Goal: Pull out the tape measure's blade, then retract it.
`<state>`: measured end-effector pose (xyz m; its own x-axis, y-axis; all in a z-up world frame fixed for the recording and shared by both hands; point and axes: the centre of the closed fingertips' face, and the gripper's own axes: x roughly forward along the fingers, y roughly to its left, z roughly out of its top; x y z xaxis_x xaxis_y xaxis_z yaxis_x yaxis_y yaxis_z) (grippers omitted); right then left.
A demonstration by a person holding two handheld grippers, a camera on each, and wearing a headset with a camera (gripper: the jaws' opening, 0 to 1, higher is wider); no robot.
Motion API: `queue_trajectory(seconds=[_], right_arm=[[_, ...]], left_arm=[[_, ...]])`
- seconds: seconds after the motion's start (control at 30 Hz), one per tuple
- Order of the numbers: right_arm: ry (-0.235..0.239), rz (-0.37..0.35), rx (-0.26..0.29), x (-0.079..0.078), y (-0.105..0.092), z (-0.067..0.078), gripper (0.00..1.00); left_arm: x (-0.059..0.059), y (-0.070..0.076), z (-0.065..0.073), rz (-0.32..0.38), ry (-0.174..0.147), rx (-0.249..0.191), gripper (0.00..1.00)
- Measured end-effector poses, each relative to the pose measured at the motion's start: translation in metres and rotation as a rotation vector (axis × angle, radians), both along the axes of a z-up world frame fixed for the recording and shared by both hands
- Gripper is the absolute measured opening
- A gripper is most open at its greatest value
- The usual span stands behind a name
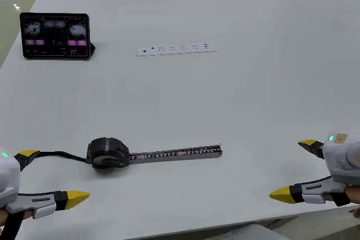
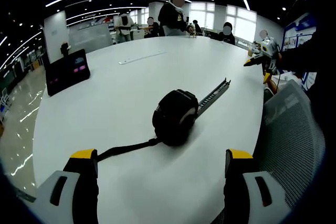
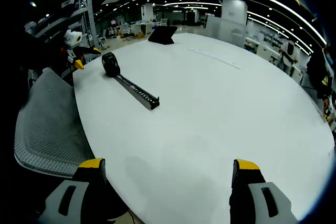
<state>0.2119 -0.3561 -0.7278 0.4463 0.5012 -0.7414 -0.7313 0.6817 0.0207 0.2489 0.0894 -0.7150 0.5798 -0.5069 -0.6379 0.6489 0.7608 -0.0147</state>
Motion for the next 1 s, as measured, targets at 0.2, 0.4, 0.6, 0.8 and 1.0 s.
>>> queue_trajectory(seconds=[0.2, 0.4, 0.6, 0.8, 1.0], right_arm=[[0.020, 0.074, -0.020, 0.008, 0.001, -0.006, 0.99], [0.013, 0.121, -0.028, 0.026, -0.001, -0.003, 0.99], [0.002, 0.158, -0.040, 0.038, -0.002, 0.005, 0.99], [0.006, 0.187, -0.050, 0.041, 0.000, 0.014, 0.99], [0.006, 0.234, -0.071, 0.051, 0.010, 0.013, 0.99]], left_arm=[[0.007, -0.009, 0.002, 0.005, 0.003, 0.005, 0.99], [0.019, -0.015, 0.004, 0.046, -0.019, 0.034, 0.99], [0.023, -0.030, 0.006, 0.096, -0.017, 0.006, 0.99], [0.023, -0.045, 0.002, 0.114, -0.017, 0.001, 0.99], [0.022, -0.049, 0.000, 0.132, -0.020, -0.011, 0.99]])
